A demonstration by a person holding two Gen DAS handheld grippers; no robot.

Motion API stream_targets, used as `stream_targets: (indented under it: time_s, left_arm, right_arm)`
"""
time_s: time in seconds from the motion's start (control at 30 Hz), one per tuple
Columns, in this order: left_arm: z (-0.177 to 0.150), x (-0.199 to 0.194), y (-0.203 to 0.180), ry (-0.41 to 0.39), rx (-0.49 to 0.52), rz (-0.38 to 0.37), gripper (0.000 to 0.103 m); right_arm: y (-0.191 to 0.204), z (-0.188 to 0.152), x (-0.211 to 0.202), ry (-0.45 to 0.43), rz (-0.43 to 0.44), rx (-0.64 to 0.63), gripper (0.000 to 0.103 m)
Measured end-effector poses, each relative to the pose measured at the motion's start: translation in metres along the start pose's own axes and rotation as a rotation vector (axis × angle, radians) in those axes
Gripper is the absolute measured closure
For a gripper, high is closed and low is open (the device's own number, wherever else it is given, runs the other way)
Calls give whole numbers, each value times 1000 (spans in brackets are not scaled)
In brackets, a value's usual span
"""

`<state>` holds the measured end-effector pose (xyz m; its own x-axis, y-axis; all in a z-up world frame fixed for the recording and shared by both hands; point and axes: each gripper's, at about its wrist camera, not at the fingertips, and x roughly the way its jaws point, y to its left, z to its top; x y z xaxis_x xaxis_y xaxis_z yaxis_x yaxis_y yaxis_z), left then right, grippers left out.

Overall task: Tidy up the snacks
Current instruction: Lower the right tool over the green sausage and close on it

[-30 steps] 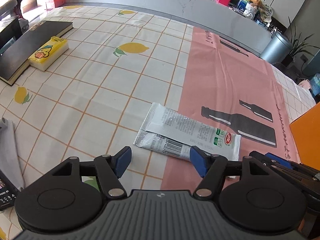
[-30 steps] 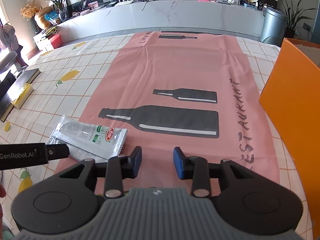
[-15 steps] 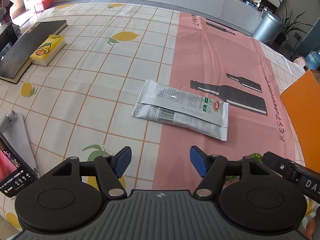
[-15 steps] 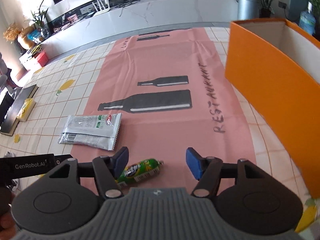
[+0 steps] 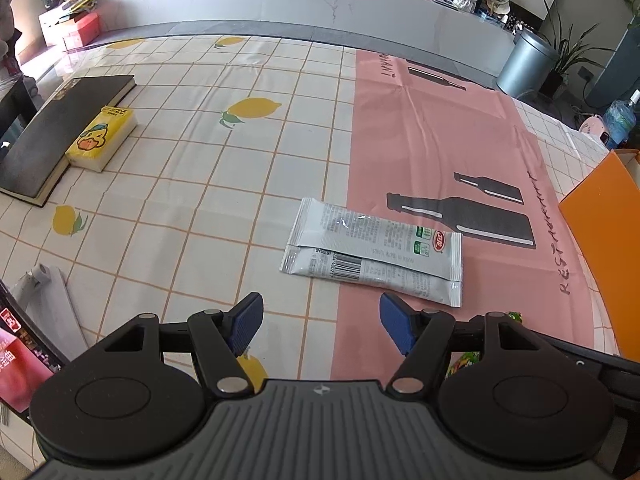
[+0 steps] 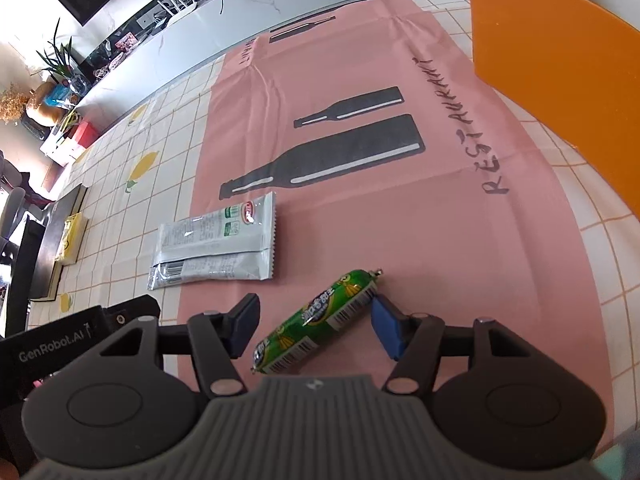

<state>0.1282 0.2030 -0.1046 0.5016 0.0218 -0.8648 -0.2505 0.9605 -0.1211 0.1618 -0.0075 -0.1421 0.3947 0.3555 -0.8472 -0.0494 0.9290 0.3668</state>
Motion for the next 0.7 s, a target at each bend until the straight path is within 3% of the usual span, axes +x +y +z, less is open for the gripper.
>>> stream_targets:
  time_s: [0.17,0.2,0.53,0.7]
  left_arm:
    - [5,7,10,3,0,-2,25]
    - [6,8,12,6,-5,-6,24]
    - [22,21,27,-19,-24,-21,23]
    - [28,35,30,-10,-67,-83,23]
  right_arm:
    - [11,1,8,-6,2,-62,71]
    - [13,-1,9,-7,-1,-84,80]
    - [-8,18,10,-45,-47,-101,81]
    - [-17,19,8,-47,-25,-88,81]
